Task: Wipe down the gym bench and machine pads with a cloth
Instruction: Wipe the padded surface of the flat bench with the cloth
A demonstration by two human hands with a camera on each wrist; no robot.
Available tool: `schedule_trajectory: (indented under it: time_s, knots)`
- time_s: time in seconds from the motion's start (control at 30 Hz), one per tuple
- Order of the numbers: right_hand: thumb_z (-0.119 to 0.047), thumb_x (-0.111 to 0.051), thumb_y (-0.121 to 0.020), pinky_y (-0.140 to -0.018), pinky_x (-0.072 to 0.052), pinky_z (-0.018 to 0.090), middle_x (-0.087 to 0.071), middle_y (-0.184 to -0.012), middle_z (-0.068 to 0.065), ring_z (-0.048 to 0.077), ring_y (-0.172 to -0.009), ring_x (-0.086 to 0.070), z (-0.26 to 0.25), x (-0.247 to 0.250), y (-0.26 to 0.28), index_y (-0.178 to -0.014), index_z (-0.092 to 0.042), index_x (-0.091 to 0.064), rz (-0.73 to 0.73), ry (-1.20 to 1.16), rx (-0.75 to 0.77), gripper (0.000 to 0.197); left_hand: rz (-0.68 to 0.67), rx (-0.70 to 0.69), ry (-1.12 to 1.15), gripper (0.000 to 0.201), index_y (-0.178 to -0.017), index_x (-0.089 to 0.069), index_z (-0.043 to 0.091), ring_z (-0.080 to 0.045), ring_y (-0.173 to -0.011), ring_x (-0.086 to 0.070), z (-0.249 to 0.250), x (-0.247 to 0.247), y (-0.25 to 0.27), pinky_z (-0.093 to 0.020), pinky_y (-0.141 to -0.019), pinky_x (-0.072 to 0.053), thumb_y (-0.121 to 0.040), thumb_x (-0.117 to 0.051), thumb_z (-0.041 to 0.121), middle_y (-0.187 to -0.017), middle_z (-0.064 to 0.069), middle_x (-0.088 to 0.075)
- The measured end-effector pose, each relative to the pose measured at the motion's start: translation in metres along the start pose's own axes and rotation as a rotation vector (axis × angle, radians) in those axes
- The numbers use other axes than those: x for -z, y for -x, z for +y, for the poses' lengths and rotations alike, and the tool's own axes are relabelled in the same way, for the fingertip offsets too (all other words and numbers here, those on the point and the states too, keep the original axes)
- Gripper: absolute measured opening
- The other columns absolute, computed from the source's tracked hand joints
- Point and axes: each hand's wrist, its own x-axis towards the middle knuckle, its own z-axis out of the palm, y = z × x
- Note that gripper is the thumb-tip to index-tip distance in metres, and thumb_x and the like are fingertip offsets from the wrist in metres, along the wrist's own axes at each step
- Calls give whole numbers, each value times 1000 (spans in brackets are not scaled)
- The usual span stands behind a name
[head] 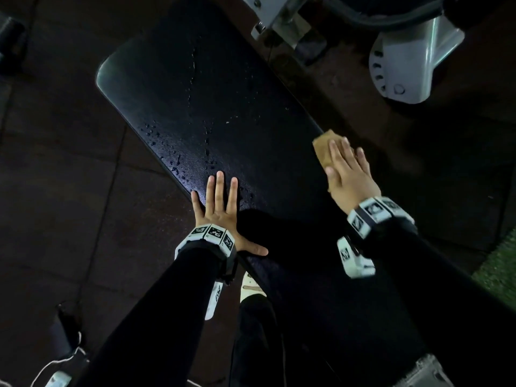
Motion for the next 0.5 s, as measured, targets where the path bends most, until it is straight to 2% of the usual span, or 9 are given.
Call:
schedule_trajectory:
  time_s: [0.07,0.17,0.27,0.37,0.43,0.5]
  knots:
    - [-37,-23,-99,-118,-4,47,0,-159,-6,29,-146,1,-21,0,-21,-149,-38,-2,-7,-3,43,54,5,0,-9,162,-130,49,21,-21,-126,50,0,0,0,-54,-102,29,-19,-39,101,-135,-5,57]
    - [-36,-28,-99,-115,-1,45,1,-159,-8,32,-145,3,-48,-7,-19,-149,-38,-5,19,63,140,55,19,14,-12,163,-131,47,22,-20,-126,51,1,-1,0,-54,-101,30,-19,-41,100,-136,-5,55]
    - [-35,-30,-100,-114,5,42,5,-157,-12,28,-145,6,-56,-22,17,-149,-38,-6,18,104,218,55,43,7,-10,163,-133,45,21,-20,-126,50,1,-2,0,-54,-103,28,-18,-39,100,-139,-5,52]
    - [-33,-35,-99,-114,5,42,8,-155,-14,20,-142,13,-59,-40,71,-148,-39,-4,-22,99,243,58,69,7,-18,163,-133,46,21,-21,-127,49,-1,-6,-1,-55,-105,26,-16,-36,101,-139,-6,52]
    - [-33,-36,-98,-116,6,41,10,-154,-16,17,-140,20,-59,-48,101,-145,-40,3,-103,82,218,62,86,3,-12,164,-134,45,22,-21,-129,48,-2,-8,-1,-55,-107,24,-16,-37,101,-140,-5,51]
    - [-36,-31,-99,-116,10,39,20,-152,-20,11,-137,31,-56,-50,120,-142,-45,12,-196,58,197,61,91,-2,-3,164,-134,44,22,-20,-129,47,-2,-9,-1,-55,-108,23,-18,-40,101,-140,-5,52]
